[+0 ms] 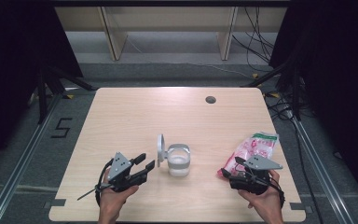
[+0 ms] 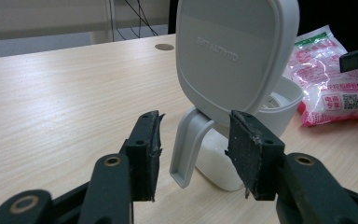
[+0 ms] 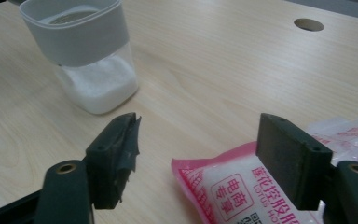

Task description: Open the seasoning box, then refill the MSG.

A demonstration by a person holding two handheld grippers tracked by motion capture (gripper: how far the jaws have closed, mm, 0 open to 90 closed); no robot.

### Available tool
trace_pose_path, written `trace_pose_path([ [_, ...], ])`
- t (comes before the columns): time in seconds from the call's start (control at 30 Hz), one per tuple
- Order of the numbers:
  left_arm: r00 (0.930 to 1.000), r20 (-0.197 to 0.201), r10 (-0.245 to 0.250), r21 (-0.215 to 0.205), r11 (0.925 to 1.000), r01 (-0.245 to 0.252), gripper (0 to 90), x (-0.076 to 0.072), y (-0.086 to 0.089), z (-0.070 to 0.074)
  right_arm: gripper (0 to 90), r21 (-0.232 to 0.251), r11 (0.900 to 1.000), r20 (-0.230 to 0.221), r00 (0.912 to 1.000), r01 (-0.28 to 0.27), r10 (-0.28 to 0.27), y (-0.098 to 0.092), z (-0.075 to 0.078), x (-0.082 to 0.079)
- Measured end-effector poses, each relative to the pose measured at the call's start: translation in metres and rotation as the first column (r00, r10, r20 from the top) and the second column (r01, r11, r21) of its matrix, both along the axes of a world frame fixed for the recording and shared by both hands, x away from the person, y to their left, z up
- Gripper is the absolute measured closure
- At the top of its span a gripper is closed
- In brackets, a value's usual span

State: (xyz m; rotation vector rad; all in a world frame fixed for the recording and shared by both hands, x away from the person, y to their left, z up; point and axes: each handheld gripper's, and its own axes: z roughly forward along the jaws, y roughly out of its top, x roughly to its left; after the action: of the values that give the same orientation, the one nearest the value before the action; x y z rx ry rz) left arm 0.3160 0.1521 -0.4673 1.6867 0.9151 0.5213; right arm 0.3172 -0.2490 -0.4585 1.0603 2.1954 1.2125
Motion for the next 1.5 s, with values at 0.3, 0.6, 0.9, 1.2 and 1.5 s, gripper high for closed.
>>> trace_pose_path([
  [0.3,0.9999,-0.009,0.011,0.006,0.9999,-0.011,54.1,0.002,0.0,0.003,19.4,-0.031,0.999,-0.022,0.9992,-0.034,0.033,0.007,-0.005,-0.004],
  [0.6,0.9999,-0.001,-0.015,0.019,0.9997,0.015,54.8,0.005,-0.002,0.007,21.4,-0.039,0.997,-0.026,0.9978,-0.062,0.061,0.011,-0.006,-0.007],
  [0.9,0.9994,0.022,-0.027,0.03,0.9992,0.027,59.1,0.006,-0.004,0.01,23.2,-0.044,0.997,-0.03,0.9976,-0.064,0.063,0.015,-0.007,-0.011],
  [1.2,0.9975,0.07,-0.013,0.04,0.9991,0.01,74.4,0.005,-0.008,0.017,23.7,-0.05,0.995,-0.052,0.9955,-0.081,0.078,0.019,-0.009,-0.015],
  [1.5,0.9946,0.099,-0.032,0.068,0.9974,0.025,83.7,0.008,-0.012,0.024,24.1,-0.053,0.993,-0.045,0.9939,-0.103,0.101,0.018,-0.009,-0.015],
])
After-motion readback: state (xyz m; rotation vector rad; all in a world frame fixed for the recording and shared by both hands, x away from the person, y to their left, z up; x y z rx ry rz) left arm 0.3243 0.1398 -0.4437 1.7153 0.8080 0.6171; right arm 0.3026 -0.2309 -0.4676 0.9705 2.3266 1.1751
